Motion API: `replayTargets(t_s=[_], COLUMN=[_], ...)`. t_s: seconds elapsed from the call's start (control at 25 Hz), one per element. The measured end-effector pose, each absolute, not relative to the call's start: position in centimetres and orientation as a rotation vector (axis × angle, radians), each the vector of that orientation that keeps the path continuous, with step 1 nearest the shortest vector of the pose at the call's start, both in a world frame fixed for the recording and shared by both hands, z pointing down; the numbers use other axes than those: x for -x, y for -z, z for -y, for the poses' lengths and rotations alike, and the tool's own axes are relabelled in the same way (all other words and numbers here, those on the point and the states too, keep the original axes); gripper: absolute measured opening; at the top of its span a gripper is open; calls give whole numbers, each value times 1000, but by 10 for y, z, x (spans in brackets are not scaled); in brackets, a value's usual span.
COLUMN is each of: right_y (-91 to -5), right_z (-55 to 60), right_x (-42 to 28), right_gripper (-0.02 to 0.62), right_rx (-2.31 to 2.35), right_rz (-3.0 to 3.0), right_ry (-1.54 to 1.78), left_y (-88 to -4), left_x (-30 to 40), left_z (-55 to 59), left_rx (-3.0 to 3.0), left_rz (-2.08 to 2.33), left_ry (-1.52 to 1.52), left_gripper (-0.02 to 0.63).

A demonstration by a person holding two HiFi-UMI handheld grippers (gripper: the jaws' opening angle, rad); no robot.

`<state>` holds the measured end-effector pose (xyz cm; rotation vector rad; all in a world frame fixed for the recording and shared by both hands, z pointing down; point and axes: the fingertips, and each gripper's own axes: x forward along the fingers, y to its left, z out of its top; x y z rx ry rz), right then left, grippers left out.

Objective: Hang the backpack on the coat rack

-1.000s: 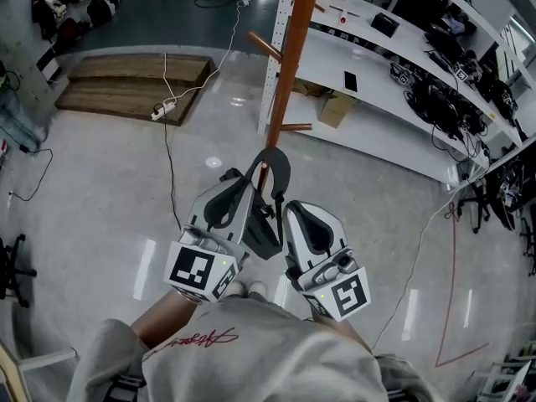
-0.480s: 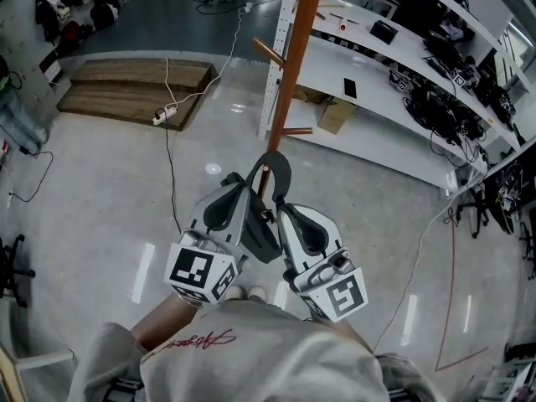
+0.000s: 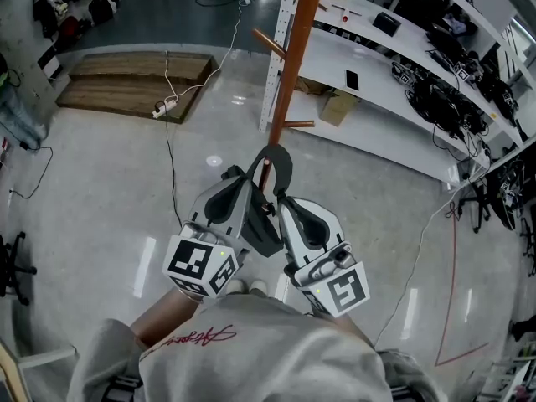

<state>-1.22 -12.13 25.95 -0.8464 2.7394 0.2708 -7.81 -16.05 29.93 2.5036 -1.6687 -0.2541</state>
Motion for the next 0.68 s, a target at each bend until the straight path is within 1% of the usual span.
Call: replayTargets(t_s=[0.68], right_y=[-263], right_z=[129], right_x=[17], right_gripper=[23], right_rx=[837], right_rz=[-2749], right_ry=[-256], left_y=[-303], left_x=[79], left_z=[167], left_rx=[-2485], left_rz=[1664], left_ry=[260], left_gripper=[17])
